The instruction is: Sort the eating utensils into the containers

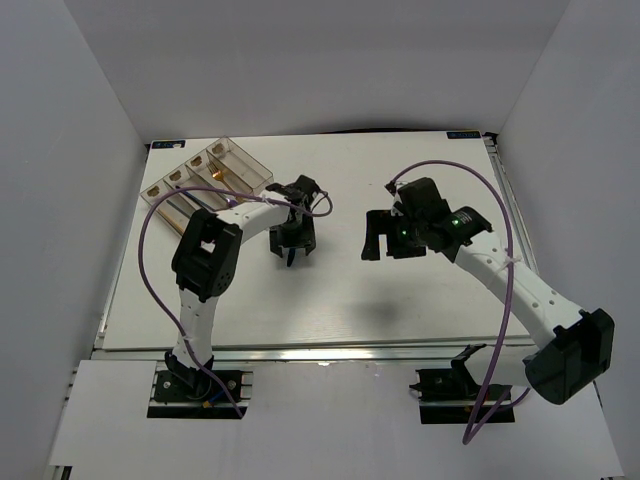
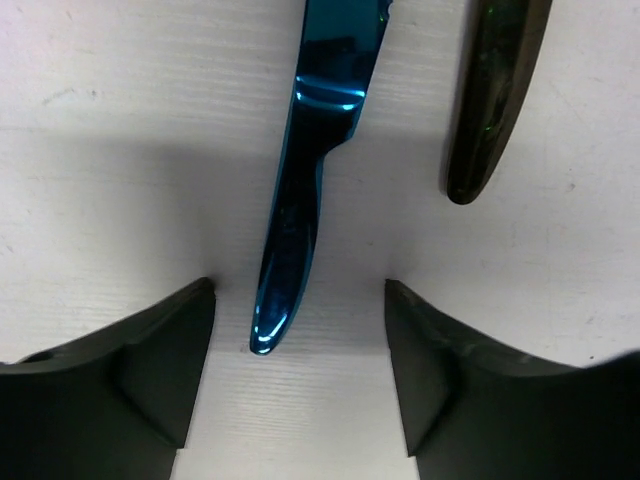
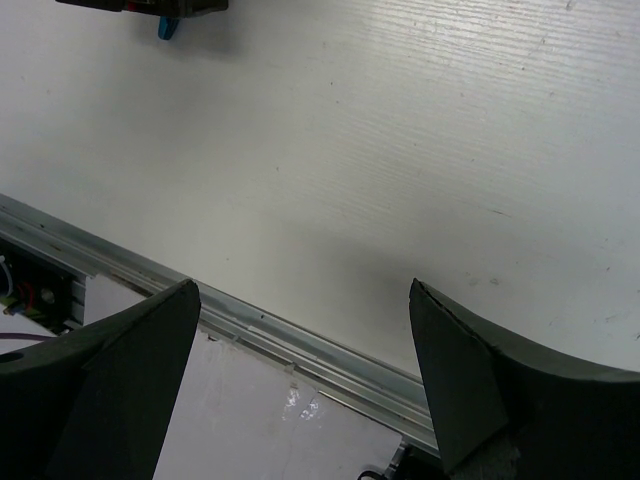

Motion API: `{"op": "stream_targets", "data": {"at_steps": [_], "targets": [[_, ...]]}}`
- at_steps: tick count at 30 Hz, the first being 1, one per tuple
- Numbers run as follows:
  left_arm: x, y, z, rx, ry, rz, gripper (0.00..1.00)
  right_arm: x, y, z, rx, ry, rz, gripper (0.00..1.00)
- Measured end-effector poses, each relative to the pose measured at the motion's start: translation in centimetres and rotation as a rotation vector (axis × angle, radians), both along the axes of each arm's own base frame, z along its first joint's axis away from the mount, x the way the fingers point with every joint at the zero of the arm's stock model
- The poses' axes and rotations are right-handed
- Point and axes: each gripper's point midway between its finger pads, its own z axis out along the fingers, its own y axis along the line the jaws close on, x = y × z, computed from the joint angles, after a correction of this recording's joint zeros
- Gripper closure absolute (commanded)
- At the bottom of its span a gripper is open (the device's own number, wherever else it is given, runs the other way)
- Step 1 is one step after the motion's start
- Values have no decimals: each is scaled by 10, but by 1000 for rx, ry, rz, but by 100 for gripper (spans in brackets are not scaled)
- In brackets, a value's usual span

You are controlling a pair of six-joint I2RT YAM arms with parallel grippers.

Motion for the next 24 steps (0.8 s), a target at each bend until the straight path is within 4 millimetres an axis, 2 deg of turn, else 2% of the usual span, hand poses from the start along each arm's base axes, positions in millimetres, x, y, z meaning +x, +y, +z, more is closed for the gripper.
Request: {"op": "stream_targets", "data": {"at_steps": [6,8,11,12,14,16,17,18,19,21,24], "targets": [[-10,-3,11,25,-7,-5,2,-3,3,-4,15,18,2,11],[-10,-1,29,36,-42,12,2,0,9,-2,43,20,-3,11],[-3,17,79,43,-157,98,2,9,22,-3,92,27,-22,11],[-1,29,98,42,-202,148,2,13,28,-4,104,31,-28,11],[5,67,136,48,-289,283,2,20,39,-14,100,46,-49,11],[6,123,169,80,-373,466,2,26,58,-26,71,69,-56,11],[1,151,182,105,-405,554,2,29,69,-33,50,78,-59,11],[-10,194,198,159,-441,679,2,36,90,-46,26,82,-58,11],[-18,213,208,187,-471,737,2,35,101,-57,-27,113,-73,11],[-40,232,221,218,-507,782,2,49,129,-73,-90,114,-108,11],[-70,238,234,199,-564,790,2,70,172,-94,-139,88,-153,13]]}}
